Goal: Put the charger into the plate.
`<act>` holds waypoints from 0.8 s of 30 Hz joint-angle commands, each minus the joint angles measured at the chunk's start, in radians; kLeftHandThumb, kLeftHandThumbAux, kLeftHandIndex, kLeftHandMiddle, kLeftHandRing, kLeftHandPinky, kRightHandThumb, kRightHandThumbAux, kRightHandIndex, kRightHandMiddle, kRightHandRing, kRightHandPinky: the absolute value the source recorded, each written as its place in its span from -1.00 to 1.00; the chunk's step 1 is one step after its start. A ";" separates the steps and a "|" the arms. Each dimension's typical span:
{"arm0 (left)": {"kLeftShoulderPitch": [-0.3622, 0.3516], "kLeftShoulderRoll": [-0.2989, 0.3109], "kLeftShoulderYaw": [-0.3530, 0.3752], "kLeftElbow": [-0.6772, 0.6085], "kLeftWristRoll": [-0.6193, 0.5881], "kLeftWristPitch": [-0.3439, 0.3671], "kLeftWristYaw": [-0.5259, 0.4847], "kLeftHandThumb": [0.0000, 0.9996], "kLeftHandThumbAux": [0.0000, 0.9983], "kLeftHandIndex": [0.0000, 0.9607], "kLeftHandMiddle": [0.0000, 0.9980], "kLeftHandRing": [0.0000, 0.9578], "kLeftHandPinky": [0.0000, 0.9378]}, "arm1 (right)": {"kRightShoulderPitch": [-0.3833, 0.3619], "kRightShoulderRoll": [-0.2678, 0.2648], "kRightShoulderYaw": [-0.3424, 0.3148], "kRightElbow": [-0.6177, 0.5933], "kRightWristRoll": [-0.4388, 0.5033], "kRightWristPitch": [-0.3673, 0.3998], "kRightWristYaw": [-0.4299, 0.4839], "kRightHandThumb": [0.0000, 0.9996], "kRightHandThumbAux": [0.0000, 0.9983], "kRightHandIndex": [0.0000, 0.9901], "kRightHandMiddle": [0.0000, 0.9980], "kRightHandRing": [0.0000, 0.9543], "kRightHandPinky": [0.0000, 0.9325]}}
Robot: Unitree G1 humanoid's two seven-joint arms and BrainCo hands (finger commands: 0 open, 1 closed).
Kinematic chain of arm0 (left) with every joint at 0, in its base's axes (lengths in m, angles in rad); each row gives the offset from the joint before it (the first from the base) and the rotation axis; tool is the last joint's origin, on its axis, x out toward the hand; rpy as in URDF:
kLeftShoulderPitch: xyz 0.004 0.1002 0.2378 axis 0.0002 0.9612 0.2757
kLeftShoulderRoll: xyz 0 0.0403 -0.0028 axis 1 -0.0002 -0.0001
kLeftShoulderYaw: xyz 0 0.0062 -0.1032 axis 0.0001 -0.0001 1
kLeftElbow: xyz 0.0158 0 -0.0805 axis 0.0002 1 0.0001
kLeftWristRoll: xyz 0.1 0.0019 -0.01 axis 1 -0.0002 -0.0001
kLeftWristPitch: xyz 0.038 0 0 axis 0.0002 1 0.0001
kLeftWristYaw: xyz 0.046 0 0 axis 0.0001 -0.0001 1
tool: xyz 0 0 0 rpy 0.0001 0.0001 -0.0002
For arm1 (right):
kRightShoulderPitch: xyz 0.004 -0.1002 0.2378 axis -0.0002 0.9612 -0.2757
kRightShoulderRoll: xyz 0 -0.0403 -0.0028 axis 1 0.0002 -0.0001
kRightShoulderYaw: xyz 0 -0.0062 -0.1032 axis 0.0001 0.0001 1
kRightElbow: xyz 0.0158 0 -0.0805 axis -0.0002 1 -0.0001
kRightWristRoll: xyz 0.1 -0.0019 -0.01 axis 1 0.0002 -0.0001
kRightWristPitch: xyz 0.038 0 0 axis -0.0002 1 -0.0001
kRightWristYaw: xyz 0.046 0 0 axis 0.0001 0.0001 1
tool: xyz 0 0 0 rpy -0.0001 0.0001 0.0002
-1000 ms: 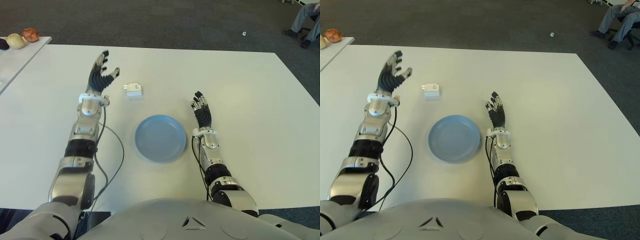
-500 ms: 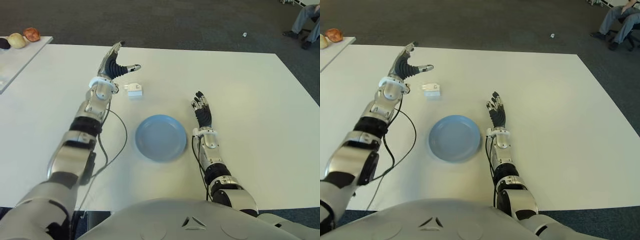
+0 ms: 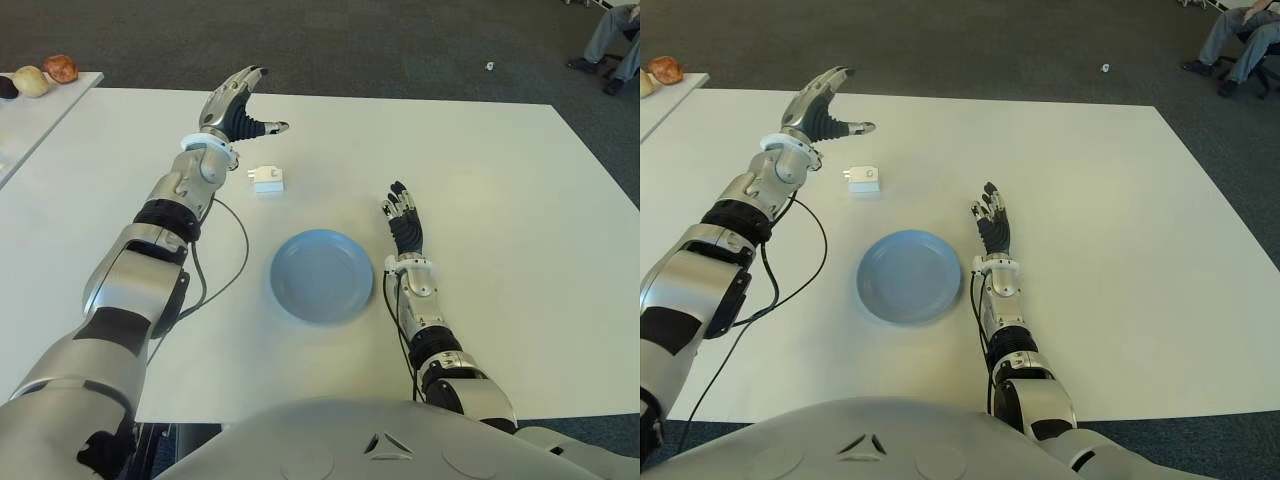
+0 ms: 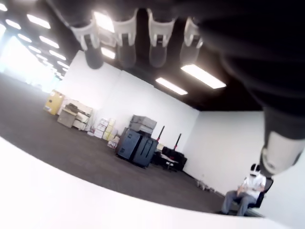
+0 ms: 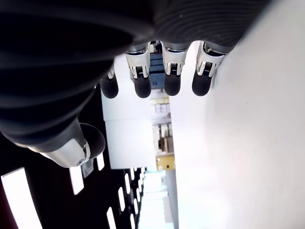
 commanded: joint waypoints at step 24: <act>-0.094 -0.041 -0.298 0.298 0.209 0.049 0.020 -0.90 -0.14 -1.00 -1.00 -1.00 -1.00 | 0.134 0.001 0.005 -0.015 -0.004 0.074 -0.001 -1.00 0.13 -1.00 -0.91 -0.95 -0.93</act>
